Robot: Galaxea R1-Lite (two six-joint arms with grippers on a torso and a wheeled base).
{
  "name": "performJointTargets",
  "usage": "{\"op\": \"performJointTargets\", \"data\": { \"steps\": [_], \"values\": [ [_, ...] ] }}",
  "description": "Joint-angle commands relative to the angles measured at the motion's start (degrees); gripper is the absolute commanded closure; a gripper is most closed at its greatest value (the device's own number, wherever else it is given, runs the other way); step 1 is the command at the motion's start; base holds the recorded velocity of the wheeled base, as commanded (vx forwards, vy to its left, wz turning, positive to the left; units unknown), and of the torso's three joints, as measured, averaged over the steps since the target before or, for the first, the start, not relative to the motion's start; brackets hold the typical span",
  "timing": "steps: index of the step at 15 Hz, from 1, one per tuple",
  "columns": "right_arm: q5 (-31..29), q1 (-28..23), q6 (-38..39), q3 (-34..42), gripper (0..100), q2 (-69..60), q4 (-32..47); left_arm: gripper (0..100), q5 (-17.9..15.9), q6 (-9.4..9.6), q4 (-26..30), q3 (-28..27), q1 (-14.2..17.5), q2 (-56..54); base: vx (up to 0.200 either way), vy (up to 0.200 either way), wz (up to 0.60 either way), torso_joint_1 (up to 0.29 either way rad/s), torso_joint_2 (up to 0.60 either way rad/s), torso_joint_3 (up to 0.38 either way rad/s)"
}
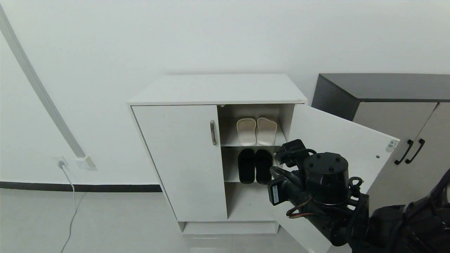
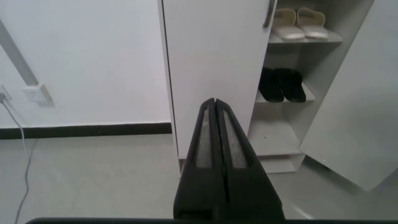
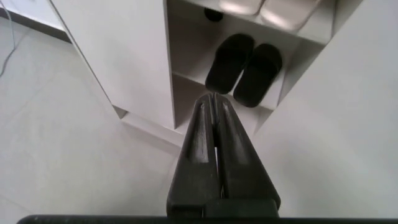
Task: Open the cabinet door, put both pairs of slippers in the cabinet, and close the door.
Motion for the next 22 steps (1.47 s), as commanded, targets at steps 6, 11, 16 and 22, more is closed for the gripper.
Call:
{"op": "performJointTargets", "data": {
  "steps": [6,11,16,22],
  "values": [
    [0.06,-0.07,-0.02,0.64,100,-0.64,-0.63,100,-0.17,0.11,0.00,0.00,0.04,0.07,0.000,0.000,0.00,0.195,-0.51,-0.315],
    [0.06,-0.07,-0.02,0.64,100,-0.64,-0.63,100,-0.09,0.11,0.00,0.00,0.04,0.07,0.000,0.000,0.00,0.229,-0.55,-0.321],
    [0.24,-1.21,-0.02,0.64,100,-0.46,-0.63,100,-0.09,0.02,0.00,0.00,0.04,0.07,0.000,0.000,0.00,0.258,-0.58,-0.332],
    [1.47,-2.27,-0.11,1.34,100,-0.64,-1.87,100,-0.09,0.02,0.00,0.00,0.04,0.07,0.000,0.000,0.00,0.066,-0.15,-0.084]
  ]
}}
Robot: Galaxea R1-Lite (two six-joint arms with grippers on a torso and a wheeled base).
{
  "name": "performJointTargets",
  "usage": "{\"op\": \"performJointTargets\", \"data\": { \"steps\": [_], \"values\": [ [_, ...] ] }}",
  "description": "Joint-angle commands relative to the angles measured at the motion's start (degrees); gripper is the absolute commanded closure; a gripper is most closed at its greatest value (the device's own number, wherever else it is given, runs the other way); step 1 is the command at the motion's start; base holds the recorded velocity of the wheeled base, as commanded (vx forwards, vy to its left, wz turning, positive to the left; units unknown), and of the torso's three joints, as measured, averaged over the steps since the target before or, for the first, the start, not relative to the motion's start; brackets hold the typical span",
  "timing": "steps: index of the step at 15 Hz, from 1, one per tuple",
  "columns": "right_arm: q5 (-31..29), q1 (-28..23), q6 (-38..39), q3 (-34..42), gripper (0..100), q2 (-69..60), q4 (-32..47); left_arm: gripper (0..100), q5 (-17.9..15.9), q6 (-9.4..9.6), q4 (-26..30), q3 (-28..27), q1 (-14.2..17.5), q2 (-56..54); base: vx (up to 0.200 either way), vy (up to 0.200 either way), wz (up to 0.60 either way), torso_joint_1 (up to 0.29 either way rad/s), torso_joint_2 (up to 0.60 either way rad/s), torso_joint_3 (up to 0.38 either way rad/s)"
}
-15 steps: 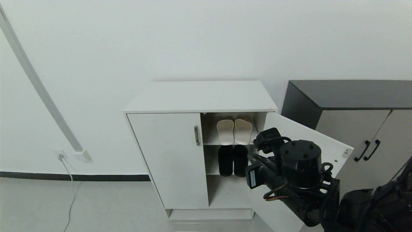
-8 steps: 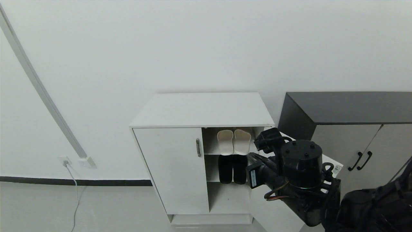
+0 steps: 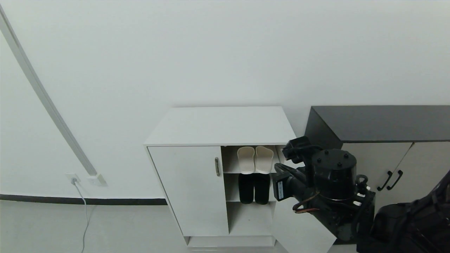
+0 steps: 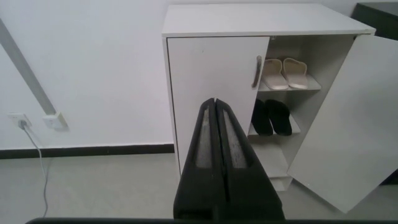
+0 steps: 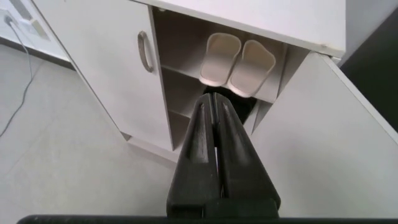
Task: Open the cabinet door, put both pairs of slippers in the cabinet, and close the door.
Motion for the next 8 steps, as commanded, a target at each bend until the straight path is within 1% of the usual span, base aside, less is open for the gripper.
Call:
{"op": "performJointTargets", "data": {
  "steps": [1,3,8],
  "values": [
    [0.08,-0.03,0.02,0.38,100,-0.06,0.02,100,0.00,0.02,0.00,0.00,0.01,0.07,0.000,0.000,0.00,0.000,0.00,0.000],
    [1.93,-0.03,0.11,1.18,100,-0.58,0.02,100,0.00,0.02,0.00,0.00,0.01,0.07,0.000,0.000,0.00,0.000,0.00,0.000],
    [2.28,-0.46,0.11,1.26,100,-0.93,0.02,100,0.00,-0.07,0.00,0.00,0.01,0.07,0.000,0.000,-0.60,-0.001,0.00,0.002]
  ]
}}
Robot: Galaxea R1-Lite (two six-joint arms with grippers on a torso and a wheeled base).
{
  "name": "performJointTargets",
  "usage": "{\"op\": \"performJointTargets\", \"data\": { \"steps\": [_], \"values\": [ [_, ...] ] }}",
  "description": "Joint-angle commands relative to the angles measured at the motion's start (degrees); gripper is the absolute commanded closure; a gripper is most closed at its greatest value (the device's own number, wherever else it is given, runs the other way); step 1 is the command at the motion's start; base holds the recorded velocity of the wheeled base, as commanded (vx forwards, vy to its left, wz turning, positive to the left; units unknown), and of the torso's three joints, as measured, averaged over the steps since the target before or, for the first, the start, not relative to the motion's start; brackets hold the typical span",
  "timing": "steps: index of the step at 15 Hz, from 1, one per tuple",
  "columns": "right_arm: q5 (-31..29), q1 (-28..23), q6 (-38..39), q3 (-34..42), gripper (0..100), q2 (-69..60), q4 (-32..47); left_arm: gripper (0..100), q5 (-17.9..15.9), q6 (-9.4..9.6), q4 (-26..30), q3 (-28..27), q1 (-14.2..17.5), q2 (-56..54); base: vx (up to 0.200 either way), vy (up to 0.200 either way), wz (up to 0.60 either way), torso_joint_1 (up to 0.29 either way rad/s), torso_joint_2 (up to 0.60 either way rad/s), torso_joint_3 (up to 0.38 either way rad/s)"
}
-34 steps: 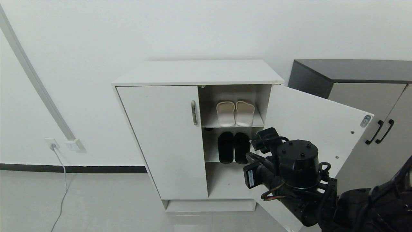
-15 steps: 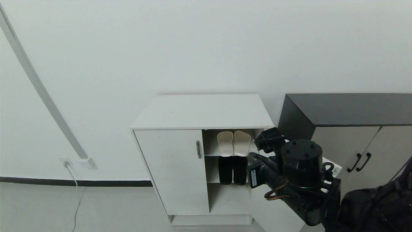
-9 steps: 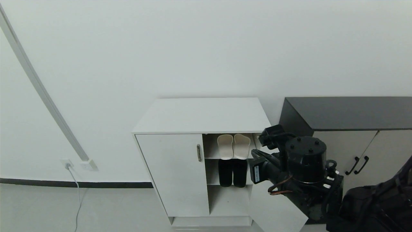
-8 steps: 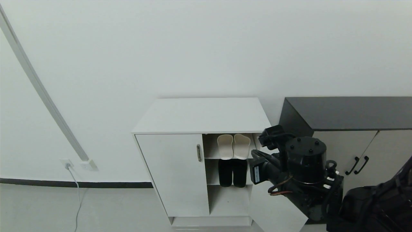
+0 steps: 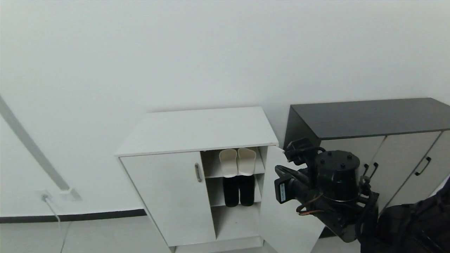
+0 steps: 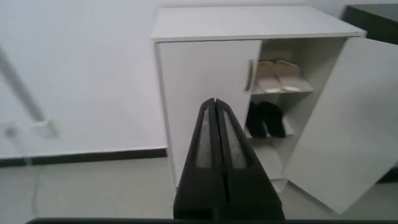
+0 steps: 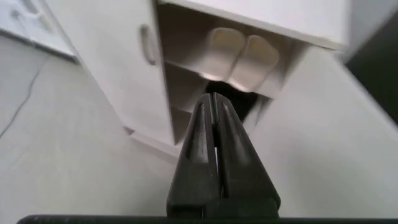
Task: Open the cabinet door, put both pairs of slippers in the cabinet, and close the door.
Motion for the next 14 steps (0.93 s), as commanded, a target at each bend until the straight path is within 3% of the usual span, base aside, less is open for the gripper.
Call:
{"op": "performJointTargets", "data": {
  "steps": [1,8,14],
  "values": [
    [-0.01,-0.24,0.00,-0.12,100,-0.21,-0.15,100,0.02,-0.03,-0.05,0.00,0.01,0.07,0.000,0.000,-0.60,0.022,0.01,-0.002],
    [-0.01,-1.39,-0.09,-0.12,100,-0.03,-0.50,100,0.02,-0.03,-0.05,0.00,0.01,0.07,0.000,0.000,0.00,0.000,0.00,0.000],
    [-0.01,-1.39,-0.09,-0.12,100,0.06,-0.50,100,0.11,-0.12,-0.05,0.00,0.01,0.07,-0.167,0.000,0.00,0.002,0.00,0.000]
  ]
}}
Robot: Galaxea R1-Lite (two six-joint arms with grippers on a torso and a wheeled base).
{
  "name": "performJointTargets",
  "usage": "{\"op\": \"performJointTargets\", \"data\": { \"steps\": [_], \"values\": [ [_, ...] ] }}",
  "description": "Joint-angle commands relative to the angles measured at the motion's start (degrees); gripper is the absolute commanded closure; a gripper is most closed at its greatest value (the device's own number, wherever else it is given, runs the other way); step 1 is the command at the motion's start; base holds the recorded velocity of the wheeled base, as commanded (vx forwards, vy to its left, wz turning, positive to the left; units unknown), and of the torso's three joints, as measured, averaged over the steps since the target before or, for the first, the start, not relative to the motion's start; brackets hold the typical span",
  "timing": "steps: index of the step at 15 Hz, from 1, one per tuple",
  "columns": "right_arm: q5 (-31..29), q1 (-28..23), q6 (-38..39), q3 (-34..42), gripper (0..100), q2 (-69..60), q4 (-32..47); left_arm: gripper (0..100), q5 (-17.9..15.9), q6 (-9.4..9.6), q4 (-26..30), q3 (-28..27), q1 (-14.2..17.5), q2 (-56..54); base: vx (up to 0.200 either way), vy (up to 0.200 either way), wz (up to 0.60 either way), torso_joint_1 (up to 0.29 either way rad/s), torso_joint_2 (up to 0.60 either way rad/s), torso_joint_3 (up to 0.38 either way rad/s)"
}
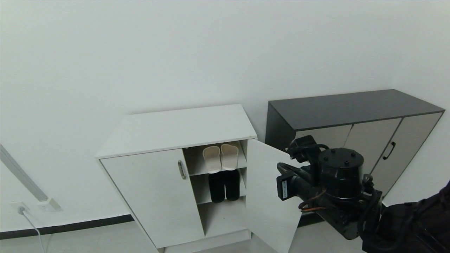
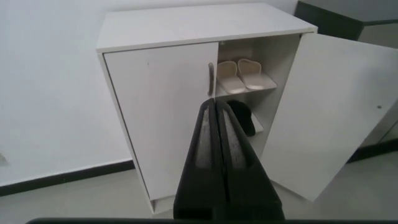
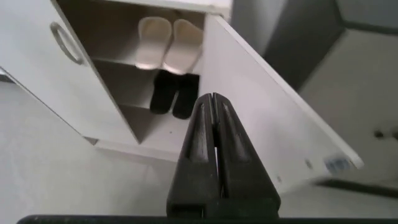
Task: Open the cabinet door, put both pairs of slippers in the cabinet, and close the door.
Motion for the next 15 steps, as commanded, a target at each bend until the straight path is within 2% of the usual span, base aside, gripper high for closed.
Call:
{"op": "performJointTargets", "data": {
  "steps": [1,6,8,10,13,15],
  "values": [
    [-0.01,-0.08,0.00,-0.01,100,0.14,0.00,100,0.00,-0.01,0.00,0.00,0.01,0.07,0.000,0.000,0.00,0.000,0.00,0.000],
    [-0.01,-1.49,-1.58,-0.09,100,0.67,-1.67,100,-0.09,0.08,0.00,0.00,0.01,0.07,0.000,0.000,0.00,0.000,0.00,0.000],
    [-0.10,-1.93,-2.73,0.17,100,1.55,-4.92,100,-0.09,0.08,0.00,0.00,0.01,0.07,0.000,0.000,0.00,0.000,0.00,0.000],
    [-0.45,-4.12,-4.57,-1.94,100,4.01,-5.98,100,-0.09,0.17,0.00,0.00,0.01,0.07,0.000,0.000,0.00,0.000,0.00,0.000],
    [-0.45,-8.34,-3.96,-6.69,100,4.36,-1.06,100,-0.09,0.17,0.00,0.00,0.01,0.07,0.000,0.000,0.00,0.000,0.00,0.000],
    [-0.10,-11.68,-1.15,-13.72,100,4.45,7.29,100,-0.09,0.17,0.00,0.00,0.01,0.07,0.000,0.000,0.00,0.000,0.00,0.000]
  ]
}}
